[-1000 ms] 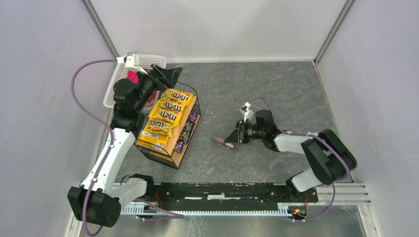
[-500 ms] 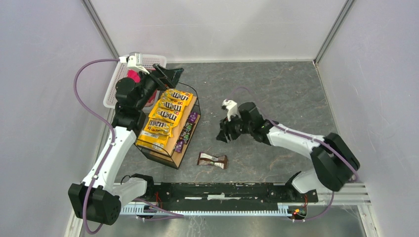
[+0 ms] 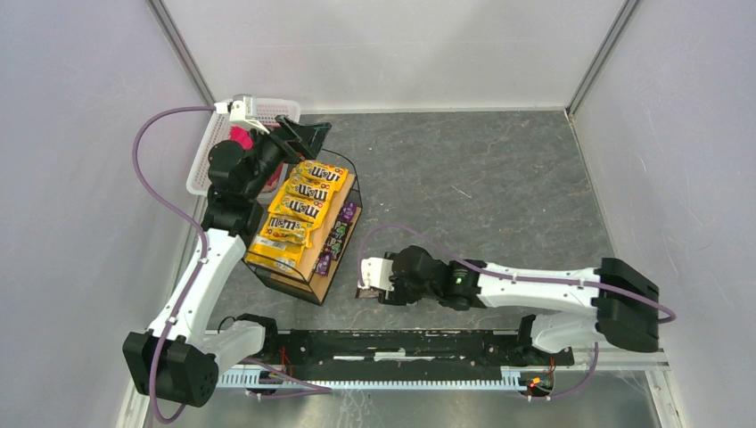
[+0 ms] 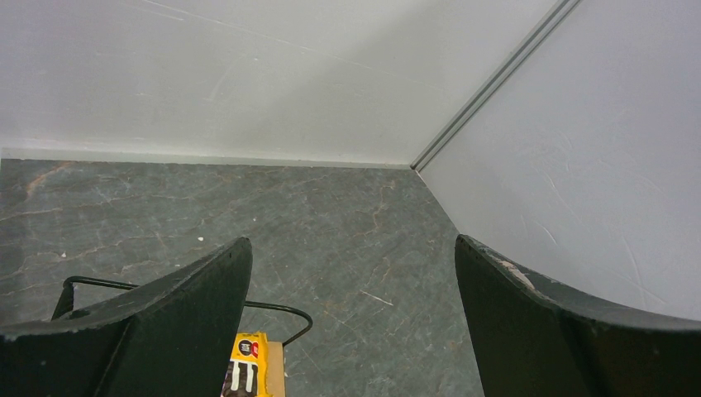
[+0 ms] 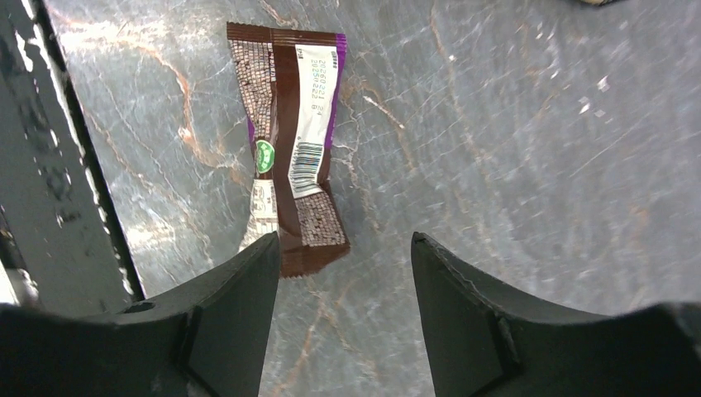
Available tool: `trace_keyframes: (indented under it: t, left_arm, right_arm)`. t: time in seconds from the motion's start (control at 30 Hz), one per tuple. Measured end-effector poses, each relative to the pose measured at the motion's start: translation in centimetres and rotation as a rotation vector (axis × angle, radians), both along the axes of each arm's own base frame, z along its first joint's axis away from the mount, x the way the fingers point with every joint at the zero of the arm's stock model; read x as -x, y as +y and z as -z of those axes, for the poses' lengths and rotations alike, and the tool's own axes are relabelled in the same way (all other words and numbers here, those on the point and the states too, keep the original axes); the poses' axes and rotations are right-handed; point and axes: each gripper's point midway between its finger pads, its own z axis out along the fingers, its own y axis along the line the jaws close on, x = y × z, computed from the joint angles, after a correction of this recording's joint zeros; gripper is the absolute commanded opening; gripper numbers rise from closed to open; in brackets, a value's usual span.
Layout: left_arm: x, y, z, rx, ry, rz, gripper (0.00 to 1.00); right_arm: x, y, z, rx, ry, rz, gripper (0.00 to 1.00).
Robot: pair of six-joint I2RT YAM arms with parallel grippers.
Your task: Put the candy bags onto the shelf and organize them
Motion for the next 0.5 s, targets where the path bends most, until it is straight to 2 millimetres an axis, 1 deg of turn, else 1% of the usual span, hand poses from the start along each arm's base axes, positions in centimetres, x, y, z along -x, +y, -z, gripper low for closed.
trace_keyframes:
  t: [0.07,0.13,0.23,0.33,0.43,0.47,0.5]
  left_arm:
    - [0.2,0.0,-0.3,0.001,-0.007,-0.001,0.98]
    - [0.5,0.1,-0.7,0.004,-0.019,-0.003,0.98]
    - [1.0,0.4,-1.5,0.008,-0.041,-0.01,0.99]
    - [1.4,0.7,-2.1,0.013,-0.058,-0.023,0.99]
    - [1.5,0.7,-2.3,0.015,-0.063,-0.028,0.99]
    - [1.5,0.7,-2.3,0.015,-0.061,-0.027,0.99]
    - [1.5,0.7,-2.2,0.015,-0.06,-0.027,0.99]
  right_arm:
    - [0.3,-0.7,-0.8,-0.005,-0.057,-0.068,0.71]
    - [0.6,-1.5,-1.3,-0.004,-0.107,-0.143,0.72]
    - [1.2,-3.1,-0.9,0.04,-0.197,-0.29,0.73]
    - [1.9,-4.8,1.2,0.118,-0.263,-0.43,0.73]
    - [2.8,-6.7,4.5,0.196,-0.302,-0.559,0.71]
    - [3.0,-7.2,5.4,0.211,-0.311,-0.592,0.71]
    - [2.9,-7.1,5.6,0.21,-0.35,-0.619,0.7]
